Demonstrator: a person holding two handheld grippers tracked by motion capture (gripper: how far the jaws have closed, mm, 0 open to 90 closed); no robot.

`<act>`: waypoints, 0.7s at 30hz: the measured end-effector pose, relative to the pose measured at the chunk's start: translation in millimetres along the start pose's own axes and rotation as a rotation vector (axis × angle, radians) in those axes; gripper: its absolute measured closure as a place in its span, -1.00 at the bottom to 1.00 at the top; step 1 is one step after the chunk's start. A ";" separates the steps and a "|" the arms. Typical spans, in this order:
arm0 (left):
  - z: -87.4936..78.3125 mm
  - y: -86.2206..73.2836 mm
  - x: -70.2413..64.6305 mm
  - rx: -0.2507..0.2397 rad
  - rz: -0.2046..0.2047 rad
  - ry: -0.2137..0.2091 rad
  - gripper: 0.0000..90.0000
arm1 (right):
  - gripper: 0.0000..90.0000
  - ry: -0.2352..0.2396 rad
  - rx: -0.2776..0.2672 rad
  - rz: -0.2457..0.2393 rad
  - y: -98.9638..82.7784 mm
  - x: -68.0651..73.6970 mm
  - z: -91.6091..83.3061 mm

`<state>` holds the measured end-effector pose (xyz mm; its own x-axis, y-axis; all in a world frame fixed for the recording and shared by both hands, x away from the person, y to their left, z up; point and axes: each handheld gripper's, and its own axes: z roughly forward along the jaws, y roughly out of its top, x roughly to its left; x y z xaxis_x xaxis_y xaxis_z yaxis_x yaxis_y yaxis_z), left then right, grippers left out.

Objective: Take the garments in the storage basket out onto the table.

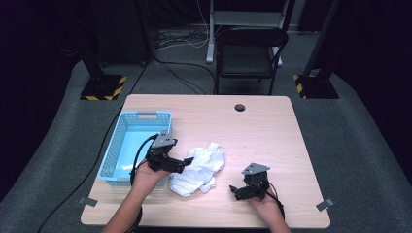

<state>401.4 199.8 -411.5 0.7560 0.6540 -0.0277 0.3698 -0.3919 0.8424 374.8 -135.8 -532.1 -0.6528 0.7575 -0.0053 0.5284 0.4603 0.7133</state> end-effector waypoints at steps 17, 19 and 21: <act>-15.2 -6.9 23.9 -0.008 -0.053 0.081 -0.84 | -0.98 0.001 -0.001 0.000 -0.3 0.1 -0.2; -17.6 -7.9 27.6 -0.012 -0.062 0.088 -0.85 | -0.98 0.001 -0.001 0.000 -0.3 0.1 -0.2; -20.0 -9.0 31.2 -0.018 -0.075 0.094 -0.84 | -0.98 0.001 -0.001 0.000 -0.3 0.1 -0.3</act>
<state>410.9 236.7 -409.2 0.6724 0.7391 -0.0408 0.4128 -0.3287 0.8494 374.4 -136.0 -532.1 -0.6532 0.7572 -0.0045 0.5282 0.4599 0.7138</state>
